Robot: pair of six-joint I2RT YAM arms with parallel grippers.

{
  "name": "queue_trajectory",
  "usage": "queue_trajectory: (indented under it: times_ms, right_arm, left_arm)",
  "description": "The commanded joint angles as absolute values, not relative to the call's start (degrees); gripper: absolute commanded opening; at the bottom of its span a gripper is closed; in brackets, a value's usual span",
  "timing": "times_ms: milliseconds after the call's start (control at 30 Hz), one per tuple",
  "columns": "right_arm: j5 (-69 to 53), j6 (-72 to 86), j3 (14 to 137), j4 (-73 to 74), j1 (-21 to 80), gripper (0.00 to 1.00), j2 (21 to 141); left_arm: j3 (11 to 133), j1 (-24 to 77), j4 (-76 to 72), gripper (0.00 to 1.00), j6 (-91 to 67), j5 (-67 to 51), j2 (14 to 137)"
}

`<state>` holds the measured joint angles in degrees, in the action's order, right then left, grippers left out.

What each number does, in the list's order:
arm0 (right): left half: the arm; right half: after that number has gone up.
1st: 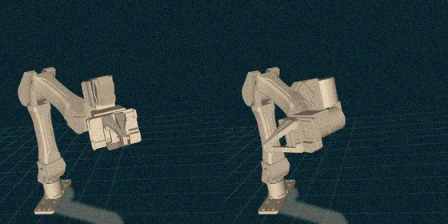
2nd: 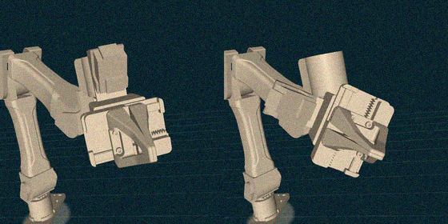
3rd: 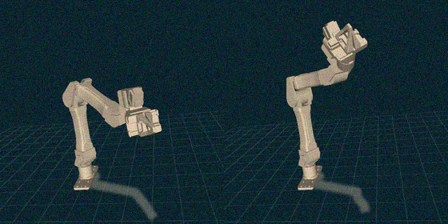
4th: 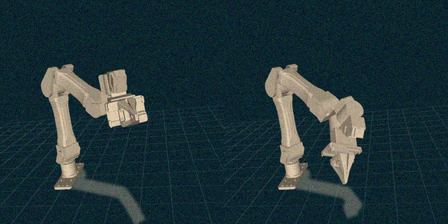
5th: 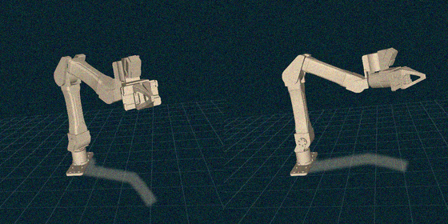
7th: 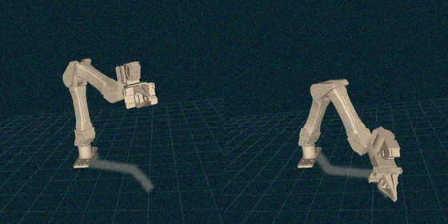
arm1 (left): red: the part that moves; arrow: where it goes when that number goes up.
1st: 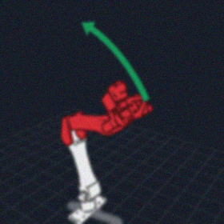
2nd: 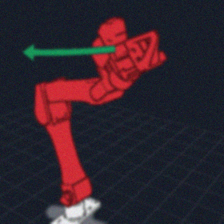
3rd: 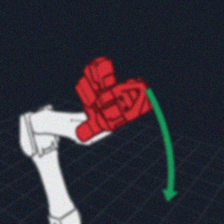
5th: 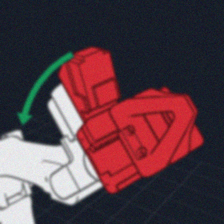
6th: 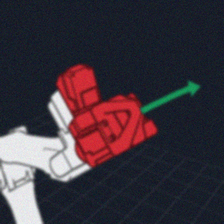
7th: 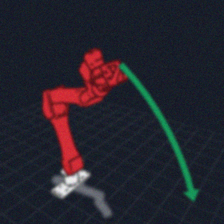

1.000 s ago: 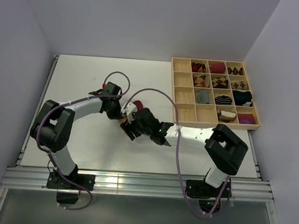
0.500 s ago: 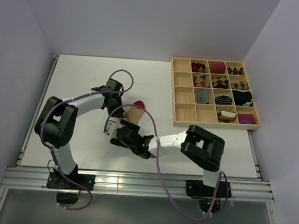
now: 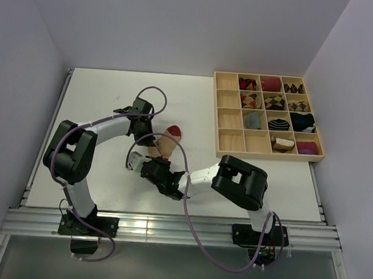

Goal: Roll the socks
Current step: Roll the sock at the center of the board.

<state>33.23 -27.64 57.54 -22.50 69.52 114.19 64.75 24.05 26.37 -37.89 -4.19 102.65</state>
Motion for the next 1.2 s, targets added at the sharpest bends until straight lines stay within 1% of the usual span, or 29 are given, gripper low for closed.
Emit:
queue_trajectory:
  times_ms: [0, 33, 100, 133, 167, 200, 233, 267, 333, 367, 467, 533, 700, 733, 833, 933, 1067, 1167]
  right_arm:
    - [33.31, -27.77, 58.71, -25.92, 69.61, 0.24, 115.57]
    - [32.88, -27.69, 58.62, -25.84, 69.61, 0.12, 115.40]
    - [31.47, -26.29, 57.66, -25.93, 69.52, 0.02, 114.35]
    - [30.25, -25.15, 57.31, -24.97, 69.09, 0.00, 112.69]
    - [26.93, -22.18, 57.04, -23.92, 68.65, 0.00, 111.81]
    - [25.07, -20.76, 56.87, -23.04, 68.03, 0.00, 110.84]
    - [22.70, -19.18, 56.34, -21.20, 66.55, 0.00, 108.92]
    - [18.41, -16.20, 56.25, -20.31, 65.58, 0.00, 107.94]
    - [13.56, -13.64, 55.46, -18.64, 63.73, 0.00, 105.22]
    - [8.40, -11.27, 54.76, -18.20, 61.55, 0.00, 104.42]
    - [0.64, -6.79, 53.44, -17.05, 56.71, 0.00, 101.52]
    - [-6.57, -5.11, 53.35, -16.09, 54.33, 0.00, 100.38]
    - [-22.11, -0.18, 55.28, -13.98, 47.22, 0.00, 101.51]
    - [-27.72, 0.43, 55.46, -14.76, 46.15, 0.00, 102.64]
    - [-36.09, 4.13, 57.91, -13.98, 42.64, 0.00, 105.98]
    - [-39.63, 6.05, 59.50, -13.45, 40.96, 0.00, 108.62]
    - [-45.78, 8.52, 62.39, -12.14, 38.76, 0.00, 112.23]
    - [-46.84, 9.66, 64.07, -10.37, 37.80, 0.00, 114.25]
  left_arm:
    - [63.90, 24.78, 29.09, 0.02, -35.42, -3.34, 104.06]
    - [63.81, 24.79, 28.83, 0.02, -35.33, -3.34, 103.89]
    - [63.63, 24.96, 28.39, 0.06, -35.07, -3.16, 103.45]
    - [63.46, 24.96, 28.04, 0.08, -35.16, -2.82, 103.10]
    - [63.28, 24.96, 27.69, 0.10, -35.16, -2.64, 102.14]
    - [62.76, 24.96, 27.16, 0.17, -35.16, -2.11, 101.52]
    - [62.41, 24.96, 25.68, 0.21, -35.24, -1.85, 100.12]
    - [61.97, 24.96, 24.97, 0.28, -35.33, -1.85, 99.41]
    - [60.82, 24.96, 23.30, 0.38, -35.68, -1.76, 97.66]
    - [60.56, 24.96, 22.86, 0.47, -35.68, -1.41, 97.12]
    - [59.15, 24.96, 21.01, 0.56, -36.82, -0.35, 94.75]
    - [57.75, 24.79, 19.69, 0.60, -37.53, -0.26, 92.39]
    - [54.06, 23.73, 16.09, 0.63, -42.09, -0.26, 87.46]
    - [53.44, 23.56, 15.65, 0.63, -42.71, -0.26, 85.62]
    - [50.90, 23.47, 14.07, 0.65, -44.91, 2.37, 82.63]
    - [48.52, 23.47, 11.78, 0.65, -45.44, 2.02, 81.91]
    - [47.11, 23.47, 10.02, 0.63, -45.88, 0.62, 82.53]
    - [44.22, 23.55, 6.60, 0.63, -48.33, -0.70, 81.21]
